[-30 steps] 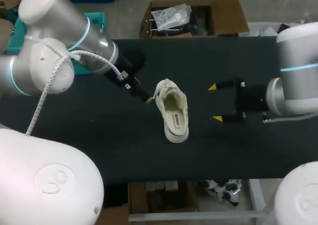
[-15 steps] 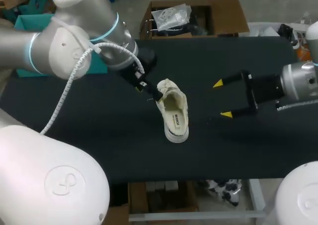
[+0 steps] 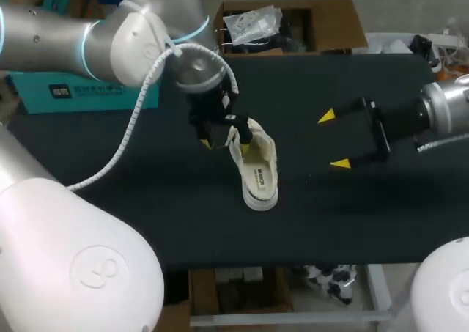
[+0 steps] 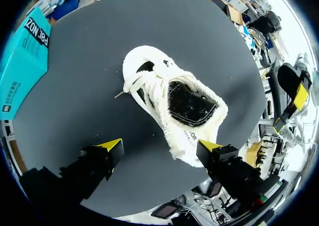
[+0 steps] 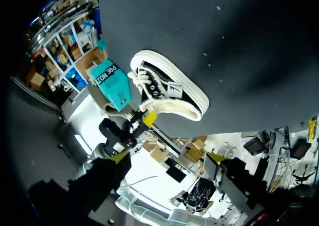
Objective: Open the shoe tongue, take the insole out of the shoe, put the insole back into the shoe, and pack the shoe into the shoebox
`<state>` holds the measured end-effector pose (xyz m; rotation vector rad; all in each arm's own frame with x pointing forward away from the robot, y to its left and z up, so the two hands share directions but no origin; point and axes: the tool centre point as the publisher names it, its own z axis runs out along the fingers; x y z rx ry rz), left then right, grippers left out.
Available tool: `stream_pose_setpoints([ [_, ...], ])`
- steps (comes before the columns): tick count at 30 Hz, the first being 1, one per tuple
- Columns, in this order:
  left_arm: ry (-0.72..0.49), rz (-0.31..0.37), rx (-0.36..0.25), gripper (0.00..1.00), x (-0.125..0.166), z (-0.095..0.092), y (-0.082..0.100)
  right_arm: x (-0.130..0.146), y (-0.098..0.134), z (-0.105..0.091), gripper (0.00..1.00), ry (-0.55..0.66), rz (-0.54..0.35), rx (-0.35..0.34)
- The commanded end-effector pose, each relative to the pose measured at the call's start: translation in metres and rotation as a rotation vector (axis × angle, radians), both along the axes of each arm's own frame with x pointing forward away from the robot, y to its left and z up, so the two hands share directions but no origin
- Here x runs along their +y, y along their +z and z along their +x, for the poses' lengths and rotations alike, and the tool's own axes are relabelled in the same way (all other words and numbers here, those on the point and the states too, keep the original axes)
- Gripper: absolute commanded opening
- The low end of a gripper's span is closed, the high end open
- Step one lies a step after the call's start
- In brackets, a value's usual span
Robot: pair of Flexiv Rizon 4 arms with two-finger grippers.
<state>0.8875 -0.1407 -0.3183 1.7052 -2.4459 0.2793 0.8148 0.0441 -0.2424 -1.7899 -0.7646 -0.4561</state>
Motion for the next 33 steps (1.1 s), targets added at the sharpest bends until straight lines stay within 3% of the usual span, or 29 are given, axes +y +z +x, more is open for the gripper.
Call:
stream_pose_setpoints([
  [1, 0.033, 0.093, 0.19, 1.0, -0.006, 0.005, 0.002, 0.009, 0.007, -0.007, 1.0, -0.233, -0.235, -0.006],
  [5, 0.033, 0.093, 0.19, 1.0, -0.006, 0.005, 0.002, 0.009, 0.009, -0.013, 1.0, -0.359, -0.284, -0.029],
  [8, 0.033, 0.093, 0.19, 1.0, -0.006, 0.005, 0.002, 0.01, 0.01, -0.019, 1.0, -0.65, -0.356, -0.099],
  [19, 0.033, 0.093, 0.19, 1.0, -0.006, 0.005, 0.002, 0.01, 0.01, -0.019, 1.0, -0.65, -0.356, -0.099],
  [21, 0.076, 0.087, 0.157, 1.0, -0.009, 0.001, -0.003, 0.01, 0.01, -0.019, 1.0, -0.65, -0.356, -0.099],
  [25, 0.132, 0.049, 0.13, 1.0, -0.008, -0.008, -0.008, 0.005, 0.019, -0.007, 1.0, -0.496, -0.353, -0.211],
  [27, 0.192, 0.044, 0.107, 1.0, -0.007, -0.011, -0.01, 0.002, 0.021, -0.003, 1.0, -0.486, -0.404, -0.234],
  [29, 0.182, 0.029, 0.127, 1.0, -0.007, -0.012, -0.013, -0.002, 0.022, 0.0, 1.0, -0.481, -0.416, -0.265],
  [33, 0.266, 0.046, 0.109, 1.0, -0.008, -0.014, -0.017, -0.004, 0.026, 0.001, 1.0, -0.437, -0.462, -0.369],
])
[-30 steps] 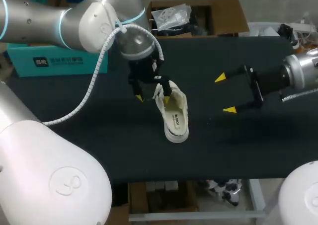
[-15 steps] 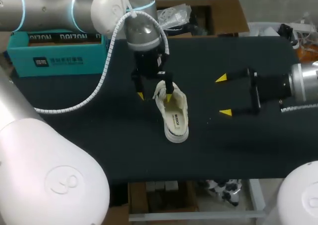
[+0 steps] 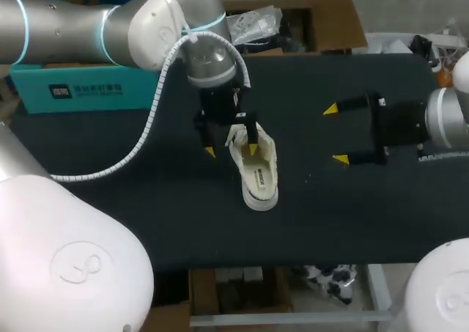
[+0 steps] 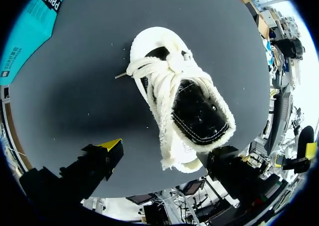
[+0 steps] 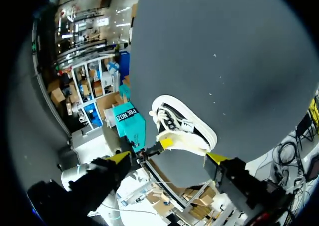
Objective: Open the shoe tongue, take the insole out of the shoe, put the insole back into the shoe, and pack the shoe into the shoebox
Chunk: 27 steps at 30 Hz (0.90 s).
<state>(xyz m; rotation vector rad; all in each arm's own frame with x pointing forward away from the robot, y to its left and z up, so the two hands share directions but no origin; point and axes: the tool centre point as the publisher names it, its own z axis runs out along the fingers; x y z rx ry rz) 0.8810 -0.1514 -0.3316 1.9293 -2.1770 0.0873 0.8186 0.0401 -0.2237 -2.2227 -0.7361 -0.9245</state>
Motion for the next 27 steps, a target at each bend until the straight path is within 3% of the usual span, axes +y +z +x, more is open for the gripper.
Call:
stream_pose_setpoints([
  [1, 0.048, 0.002, -0.051, 1.0, 0.002, -0.007, -0.004, 0.0, 0.009, -0.003, 1.0, -0.042, -0.147, -0.074],
  [5, 0.104, 0.037, -0.045, 1.0, -0.005, -0.006, -0.006, -0.004, 0.013, -0.01, 1.0, 0.14, -0.252, -0.117],
  [11, 0.198, 0.07, -0.061, 0.97, -0.012, -0.001, -0.01, -0.004, 0.013, -0.01, 1.0, 0.14, -0.252, -0.117],
  [14, 0.224, 0.085, -0.055, 0.51, -0.016, 0.006, -0.015, -0.004, 0.013, -0.01, 1.0, 0.14, -0.252, -0.117],
  [18, 0.24, 0.091, -0.043, 0.31, -0.02, 0.013, -0.021, -0.004, 0.013, -0.01, 1.0, 0.14, -0.252, -0.117],
  [20, 0.251, 0.096, -0.038, 0.15, -0.022, 0.015, -0.025, -0.004, 0.013, -0.01, 1.0, 0.14, -0.252, -0.117],
  [21, 0.252, 0.088, -0.029, 0.0, -0.022, 0.016, -0.026, -0.004, 0.013, -0.01, 1.0, 0.14, -0.252, -0.117],
  [27, 0.265, 0.067, -0.005, 0.0, -0.018, 0.02, -0.028, -0.004, 0.013, -0.01, 1.0, 0.14, -0.252, -0.117],
])
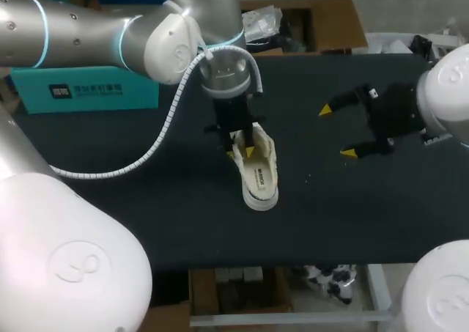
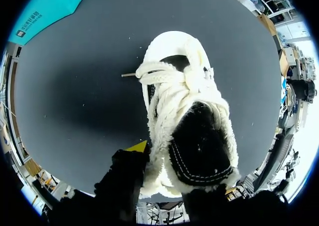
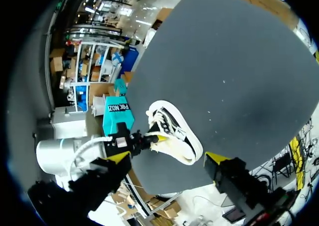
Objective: Open the shoe tongue, take the insole out of the shoe, put the insole back into the shoe, and pack the shoe into the shoebox
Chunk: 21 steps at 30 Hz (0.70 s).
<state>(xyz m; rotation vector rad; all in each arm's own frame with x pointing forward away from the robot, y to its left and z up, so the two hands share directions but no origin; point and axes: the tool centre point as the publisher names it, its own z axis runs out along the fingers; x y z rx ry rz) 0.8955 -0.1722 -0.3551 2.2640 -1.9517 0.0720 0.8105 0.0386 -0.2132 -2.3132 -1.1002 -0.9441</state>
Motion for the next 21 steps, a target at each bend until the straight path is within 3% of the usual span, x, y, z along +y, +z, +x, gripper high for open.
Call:
stream_pose_setpoints([
  [1, -0.004, -0.014, 0.019, 0.0, 0.003, 0.006, -0.004, -0.002, 0.002, -0.002, 1.0, 0.003, 0.002, 0.002],
  [5, -0.03, -0.015, 0.017, 0.0, 0.003, 0.005, -0.002, -0.002, 0.002, -0.002, 1.0, 0.003, 0.002, 0.002],
  [7, -0.05, -0.009, 0.009, 0.0, 0.004, 0.005, -0.001, -0.002, 0.008, 0.006, 1.0, 0.16, -0.06, -0.085],
  [11, -0.137, -0.013, -0.027, 0.0, 0.007, 0.007, 0.005, 0.0, 0.018, 0.013, 1.0, 0.346, -0.186, -0.148],
  [13, -0.202, -0.014, -0.054, 0.0, 0.009, 0.01, 0.008, 0.002, 0.024, 0.016, 1.0, 0.448, -0.276, -0.161],
  [21, -0.447, 0.003, -0.136, 0.0, 0.026, 0.032, 0.024, -0.001, 0.042, 0.021, 1.0, 0.778, -0.468, -0.168],
])
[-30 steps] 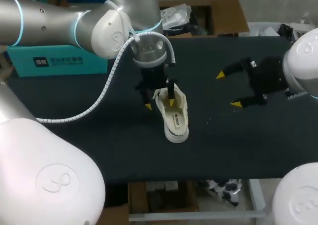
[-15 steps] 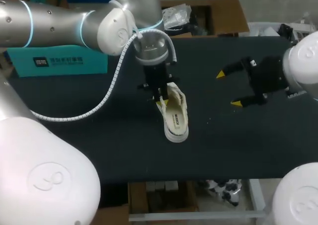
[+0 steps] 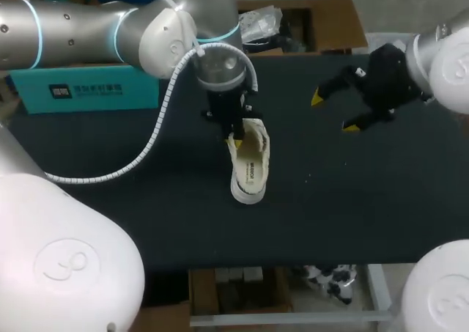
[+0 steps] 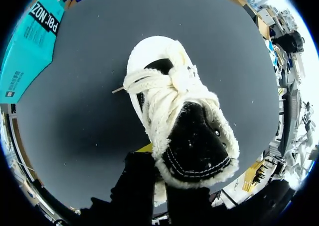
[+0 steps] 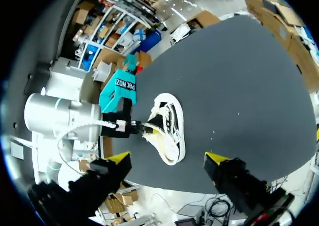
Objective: Open the shoe tongue, take the insole out of the shoe, put the insole back into the shoe, and pack the shoe into the shoebox
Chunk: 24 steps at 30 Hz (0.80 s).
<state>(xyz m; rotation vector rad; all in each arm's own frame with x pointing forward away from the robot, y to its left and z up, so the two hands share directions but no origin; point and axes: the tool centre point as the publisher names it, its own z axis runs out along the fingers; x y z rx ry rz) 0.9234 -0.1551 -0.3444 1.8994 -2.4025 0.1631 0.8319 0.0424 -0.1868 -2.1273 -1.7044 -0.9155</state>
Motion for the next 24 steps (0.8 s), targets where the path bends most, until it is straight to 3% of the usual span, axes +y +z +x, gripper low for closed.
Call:
stream_pose_setpoints([
  [1, -0.1, -0.003, -0.018, 0.0, 0.013, 0.008, 0.016, -0.005, 0.018, -0.003, 1.0, 0.461, -0.309, -0.033],
  [3, -0.16, 0.01, -0.039, 0.0, 0.02, 0.016, 0.021, -0.008, 0.02, -0.013, 1.0, 0.56, -0.373, -0.087],
  [4, -0.172, 0.002, -0.054, 0.0, 0.024, 0.019, 0.025, -0.01, 0.02, -0.018, 1.0, 0.535, -0.391, -0.065],
  [16, -0.465, 0.075, -0.258, 0.0, 0.051, 0.042, 0.057, -0.01, 0.02, -0.018, 1.0, 0.535, -0.391, -0.065],
  [20, -0.584, 0.094, -0.292, 0.0, 0.055, 0.05, 0.069, -0.003, 0.024, -0.011, 1.0, 0.812, -0.444, -0.26],
  [21, -0.615, 0.091, -0.294, 0.0, 0.057, 0.052, 0.072, -0.004, 0.023, -0.01, 1.0, 0.811, -0.443, -0.264],
  [23, -0.672, 0.092, -0.299, 0.0, 0.06, 0.055, 0.08, -0.006, 0.023, -0.008, 1.0, 0.955, -0.459, -0.346],
  [24, -0.699, 0.105, -0.304, 0.0, 0.061, 0.056, 0.083, -0.009, 0.024, -0.007, 1.0, 0.961, -0.473, -0.338],
])
